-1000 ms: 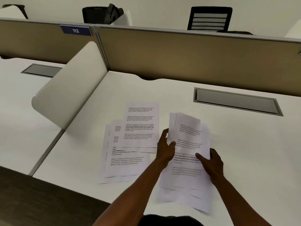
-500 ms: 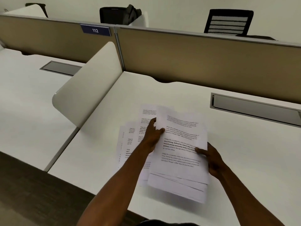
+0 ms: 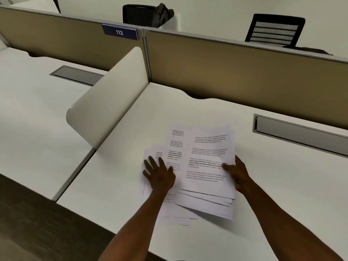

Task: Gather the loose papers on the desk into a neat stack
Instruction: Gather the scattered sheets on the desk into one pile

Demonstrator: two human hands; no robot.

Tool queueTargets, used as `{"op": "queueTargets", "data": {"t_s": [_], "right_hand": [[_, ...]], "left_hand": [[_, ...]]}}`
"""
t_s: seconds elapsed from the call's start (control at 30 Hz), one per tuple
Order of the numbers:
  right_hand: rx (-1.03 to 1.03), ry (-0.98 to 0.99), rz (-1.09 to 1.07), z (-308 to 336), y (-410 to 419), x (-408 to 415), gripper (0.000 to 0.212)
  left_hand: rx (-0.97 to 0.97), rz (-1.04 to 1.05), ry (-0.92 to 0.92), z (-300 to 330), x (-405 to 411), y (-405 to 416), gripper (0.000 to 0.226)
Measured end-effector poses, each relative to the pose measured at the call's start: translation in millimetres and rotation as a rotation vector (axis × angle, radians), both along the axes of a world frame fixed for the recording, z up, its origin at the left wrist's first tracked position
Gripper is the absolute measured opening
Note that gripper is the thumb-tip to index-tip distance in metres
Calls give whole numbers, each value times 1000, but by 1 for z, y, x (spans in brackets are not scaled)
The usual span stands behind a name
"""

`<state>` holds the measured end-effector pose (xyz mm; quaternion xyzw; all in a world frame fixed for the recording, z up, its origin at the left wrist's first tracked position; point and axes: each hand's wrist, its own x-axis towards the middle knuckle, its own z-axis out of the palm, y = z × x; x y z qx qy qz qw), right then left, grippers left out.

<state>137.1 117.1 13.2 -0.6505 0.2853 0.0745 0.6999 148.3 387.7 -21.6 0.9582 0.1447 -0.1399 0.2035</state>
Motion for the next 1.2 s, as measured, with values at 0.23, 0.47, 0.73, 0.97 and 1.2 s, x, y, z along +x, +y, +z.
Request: {"op": "queueTargets", "data": {"t_s": [0.23, 0.47, 0.73, 0.97, 1.2], "right_hand": [[-209, 42, -3, -5, 16, 19, 53], [-416, 90, 88, -4, 34, 31, 54], [-351, 148, 84, -1, 45, 49, 54], [-129, 189, -55, -3, 41, 53, 40], [-19, 203, -58, -1, 43, 52, 33]], "left_hand": [[-13, -53, 12, -9, -2, 0, 77], [-137, -32, 15, -10, 5, 1, 76], [-296, 87, -2, -4, 12, -3, 58], [-315, 79, -29, -10, 11, -1, 62], [-326, 73, -34, -8, 9, -2, 63]]}}
